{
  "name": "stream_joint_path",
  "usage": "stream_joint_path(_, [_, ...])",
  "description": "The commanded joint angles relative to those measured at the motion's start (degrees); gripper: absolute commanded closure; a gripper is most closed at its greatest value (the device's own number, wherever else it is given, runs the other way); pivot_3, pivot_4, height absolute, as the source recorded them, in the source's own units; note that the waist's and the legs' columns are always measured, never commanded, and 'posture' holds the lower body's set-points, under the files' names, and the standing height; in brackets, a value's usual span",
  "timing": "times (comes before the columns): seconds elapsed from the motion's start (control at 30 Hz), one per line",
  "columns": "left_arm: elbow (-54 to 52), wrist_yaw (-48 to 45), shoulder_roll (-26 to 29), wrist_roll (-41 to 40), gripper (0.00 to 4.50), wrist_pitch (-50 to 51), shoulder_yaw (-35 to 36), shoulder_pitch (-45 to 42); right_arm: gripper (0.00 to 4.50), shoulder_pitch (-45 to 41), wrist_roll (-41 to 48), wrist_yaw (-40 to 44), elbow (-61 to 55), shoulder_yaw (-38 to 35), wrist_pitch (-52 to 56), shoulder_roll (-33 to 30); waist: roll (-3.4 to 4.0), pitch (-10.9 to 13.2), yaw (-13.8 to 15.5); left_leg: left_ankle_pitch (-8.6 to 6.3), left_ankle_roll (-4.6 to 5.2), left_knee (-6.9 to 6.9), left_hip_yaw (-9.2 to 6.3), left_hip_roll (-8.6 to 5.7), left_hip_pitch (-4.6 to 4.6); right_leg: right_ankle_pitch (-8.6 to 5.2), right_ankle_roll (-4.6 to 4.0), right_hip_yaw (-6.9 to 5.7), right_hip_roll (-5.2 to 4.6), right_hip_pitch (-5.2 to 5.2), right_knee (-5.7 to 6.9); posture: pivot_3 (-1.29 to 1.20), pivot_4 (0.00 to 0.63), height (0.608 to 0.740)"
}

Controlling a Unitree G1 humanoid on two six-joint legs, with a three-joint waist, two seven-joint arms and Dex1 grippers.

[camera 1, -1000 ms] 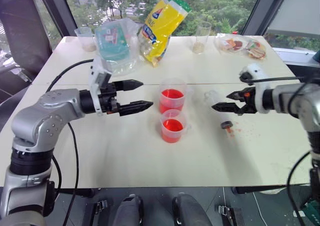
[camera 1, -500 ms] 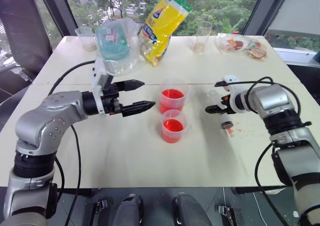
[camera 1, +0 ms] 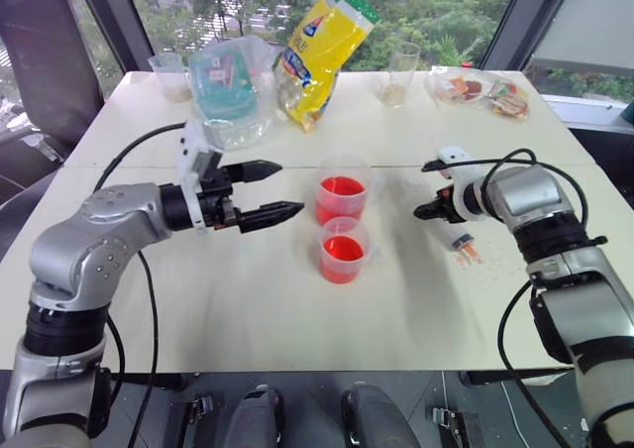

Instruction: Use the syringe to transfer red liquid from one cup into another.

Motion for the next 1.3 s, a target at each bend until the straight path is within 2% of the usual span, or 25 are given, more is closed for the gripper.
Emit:
stream_joint_path(0.03, [1.06,-1.61,0.98,0.63,0.00,-1.62,0.69,-2.80,3.06,-3.74,4.55,-3.17,-12.00,-12.03,-4.86,1.09,0.00,0.00,0.00,0.00,0.00,0.00,0.00,0.00,-0.01,0.00,0.00,0.00,0.00,-0.02,0.02,0.00,0.150,0.740])
stream_joint_path(0.13, [2.48,-2.83,1.10,1.34,0.00,-2.09,-0.05,-4.25,3.06,-2.92,9.68,-5.80,-20.29,-20.19,-11.84,6.51,0.00,0.00,-0.29,0.00,0.00,-0.03,0.02,0.03,-0.02,0.00,0.00,0.00,0.06,-0.06,0.03,0.00,0.150,0.740])
stream_joint_path(0.27, [4.19,-4.45,1.04,2.44,0.00,-2.59,-1.12,-6.22,3.06,-0.55,16.99,-9.97,-28.06,-28.21,-22.08,18.38,0.00,-0.01,-0.18,0.02,-0.04,-0.10,-0.04,0.07,0.00,0.00,0.00,-0.01,0.08,-0.06,0.04,0.00,0.150,0.740])
stream_joint_path(0.4, [5.15,-5.33,0.99,3.12,0.00,-2.57,-1.60,-7.66,3.06,3.58,18.30,-13.52,-29.69,-28.61,-32.56,28.04,-0.03,-0.02,0.19,0.04,-0.07,-0.03,-0.05,0.00,0.00,0.00,0.00,-0.04,-0.03,0.01,0.04,0.00,0.150,0.740])
stream_joint_path(0.53, [5.18,-5.62,1.09,3.45,0.00,-2.15,-1.59,-8.52,3.06,8.73,16.39,-13.59,-27.90,-25.70,-43.18,33.56,-0.03,-0.02,0.15,0.04,-0.06,-0.01,-0.04,-0.03,-0.02,0.00,0.01,-0.04,-0.05,0.02,0.03,0.00,0.150,0.740])
stream_joint_path(0.8, [5.83,-5.66,0.58,4.73,0.00,-2.38,-1.96,-10.37,3.06,17.73,11.40,-11.64,-20.64,-20.24,-58.30,36.19,-0.02,-0.02,-0.25,0.07,-0.12,-0.04,-0.03,0.02,0.03,0.00,0.00,-0.02,0.02,-0.03,0.10,0.00,0.150,0.740])
stream_joint_path(1.1, [15.23,-1.61,-8.39,10.10,0.00,-6.91,-4.93,-18.73,3.06,21.38,9.15,-10.83,-17.33,-16.91,-63.78,35.94,-0.02,-0.02,-0.04,0.09,-0.16,0.00,-0.04,0.00,0.06,0.00,0.01,-0.02,0.03,0.01,0.17,0.00,0.150,0.740])
stream_joint_path(1.3, [22.67,-2.15,-13.88,13.03,0.00,-10.43,-6.92,-23.49,3.06,22.35,8.51,-10.36,-16.30,-15.64,-65.24,35.50,-0.02,-0.02,-0.20,0.15,-0.26,-0.01,-0.03,0.01,0.10,0.00,0.00,-0.03,0.06,0.00,0.20,0.00,0.150,0.740])
